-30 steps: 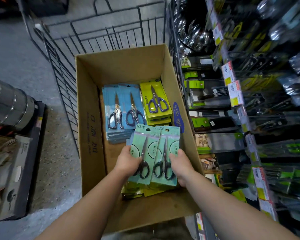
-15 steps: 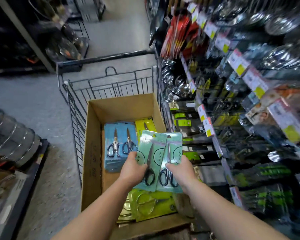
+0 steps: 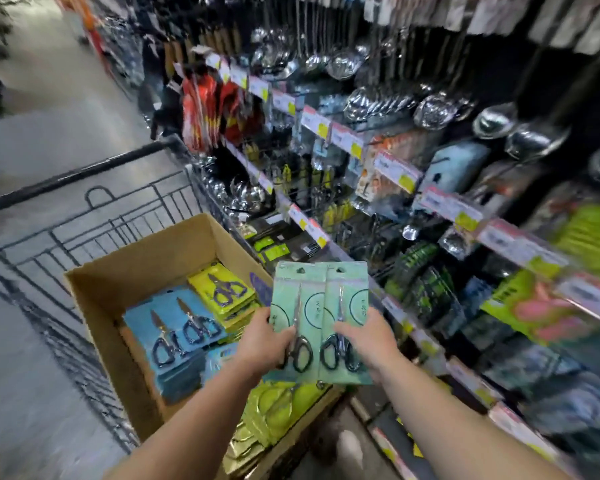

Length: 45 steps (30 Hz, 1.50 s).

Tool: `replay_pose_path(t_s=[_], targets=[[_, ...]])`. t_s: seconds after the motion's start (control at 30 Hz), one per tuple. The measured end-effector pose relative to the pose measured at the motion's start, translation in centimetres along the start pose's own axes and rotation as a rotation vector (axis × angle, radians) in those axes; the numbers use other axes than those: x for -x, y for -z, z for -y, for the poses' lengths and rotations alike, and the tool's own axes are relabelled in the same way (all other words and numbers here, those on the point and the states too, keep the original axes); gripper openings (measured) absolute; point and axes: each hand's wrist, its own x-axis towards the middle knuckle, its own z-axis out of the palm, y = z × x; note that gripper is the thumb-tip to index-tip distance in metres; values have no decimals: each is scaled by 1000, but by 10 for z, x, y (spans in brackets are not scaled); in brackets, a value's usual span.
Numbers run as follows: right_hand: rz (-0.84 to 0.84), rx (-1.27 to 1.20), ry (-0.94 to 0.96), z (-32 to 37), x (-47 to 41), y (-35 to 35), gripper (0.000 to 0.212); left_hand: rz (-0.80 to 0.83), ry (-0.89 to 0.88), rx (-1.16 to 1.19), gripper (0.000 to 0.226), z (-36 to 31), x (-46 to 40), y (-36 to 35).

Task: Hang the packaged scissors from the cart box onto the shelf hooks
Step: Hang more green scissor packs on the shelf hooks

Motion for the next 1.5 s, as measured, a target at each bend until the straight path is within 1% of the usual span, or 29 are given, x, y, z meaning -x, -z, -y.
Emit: replay_pose_path(t_s=[0.03, 0.07, 0.1, 0.13, 0.17, 0.23, 0.27, 0.3, 0.43, 0.5, 0.53, 0.73, 0.8, 0.9, 0.97, 1.03, 1.1, 1.17, 1.2, 1.27, 1.33, 1.4, 1.5], targets=[[-36, -38, -10, 0, 16, 10, 36, 32, -24, -2, 30, -2, 4, -5], [-66, -83, -30, -3, 28, 19, 28, 72, -48, 10, 24, -5, 9, -11], [-100, -127, -38, -8, 40, 28, 27, 104, -81, 16, 22, -8, 15, -18], [-130, -162, -51, -15, 50, 37, 30, 136, -107, 0, 21, -12, 20, -25], [-162, -187, -58, -21, 60, 46, 37, 163, -129, -15, 21, -17, 27, -33], [-231, -246, -109, -37, 80, 66, 68, 228, -168, -46, 27, -25, 39, -53], [-268, -275, -123, -48, 88, 76, 79, 267, -185, -64, 26, -29, 44, -65], [-312, -295, -130, -57, 100, 87, 84, 308, -211, -74, 22, -34, 53, -78], [-456, -373, -178, -104, 146, 131, 87, 443, -317, -155, 23, -50, 95, -132], [-511, -407, -197, -127, 173, 152, 87, 501, -333, -177, 33, -55, 120, -160], [-543, -433, -202, -141, 187, 163, 87, 525, -352, -210, 33, -56, 134, -176], [-747, -540, -294, -233, 288, 228, 90, 700, -492, -305, 29, -51, 244, -274], [-810, -581, -319, -266, 325, 250, 88, 764, -509, -328, 27, -47, 287, -305], [-902, -619, -337, -306, 377, 277, 85, 835, -544, -353, 33, -39, 345, -350], [-949, -643, -366, -331, 410, 293, 82, 882, -567, -374, 33, -34, 381, -376], [-1022, -659, -400, -359, 446, 307, 73, 943, -593, -418, 37, -28, 423, -399], [-1038, -697, -420, -374, 467, 315, 65, 993, -616, -436, 49, -26, 447, -411], [-1062, -729, -443, -391, 491, 322, 47, 1052, -644, -459, 52, -23, 474, -426], [-1077, -736, -447, -398, 499, 325, 37, 1062, -650, -479, 58, -21, 485, -433], [-1102, -765, -473, -417, 509, 329, 46, 1075, -650, -520, 67, -18, 502, -445], [-1095, -803, -495, -430, 517, 333, 47, 1099, -641, -539, 70, -15, 511, -457], [-1106, -831, -500, -438, 524, 336, 38, 1126, -638, -559, 64, -12, 518, -469], [-1133, -873, -527, -456, 529, 345, 40, 1165, -625, -581, 53, -10, 529, -490]])
